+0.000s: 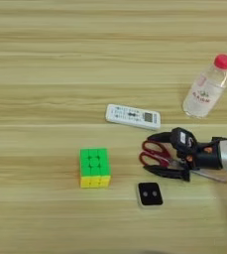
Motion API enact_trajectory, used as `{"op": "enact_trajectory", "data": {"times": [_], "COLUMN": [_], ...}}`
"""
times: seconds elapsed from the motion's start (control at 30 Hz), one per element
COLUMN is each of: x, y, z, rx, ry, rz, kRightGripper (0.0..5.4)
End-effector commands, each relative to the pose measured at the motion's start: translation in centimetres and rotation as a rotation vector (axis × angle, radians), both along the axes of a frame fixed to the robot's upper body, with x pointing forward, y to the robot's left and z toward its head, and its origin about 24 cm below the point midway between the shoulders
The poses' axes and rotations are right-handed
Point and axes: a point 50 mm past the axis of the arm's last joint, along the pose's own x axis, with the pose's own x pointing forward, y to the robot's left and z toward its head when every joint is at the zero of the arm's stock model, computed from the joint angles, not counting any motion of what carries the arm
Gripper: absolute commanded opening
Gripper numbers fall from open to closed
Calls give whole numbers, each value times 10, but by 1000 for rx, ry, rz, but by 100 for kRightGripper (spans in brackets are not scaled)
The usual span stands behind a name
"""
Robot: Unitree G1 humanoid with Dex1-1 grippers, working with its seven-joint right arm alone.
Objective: Move the objects on the table
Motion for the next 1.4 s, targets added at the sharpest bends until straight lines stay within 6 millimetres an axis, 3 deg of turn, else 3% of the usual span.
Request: {"op": "enact_trajectory", "data": {"times": [0.03,0.23,0.57,1.4], "x": [12,12,29,38], "y": [3,7,31,74], "z": [16,13,11,18], "rx": [-16,-3,69,171], "ry": [-83,-75,-112,-149], "rz": [-2,0,-35,17], "kRightGripper": [382,382,382,381]}}
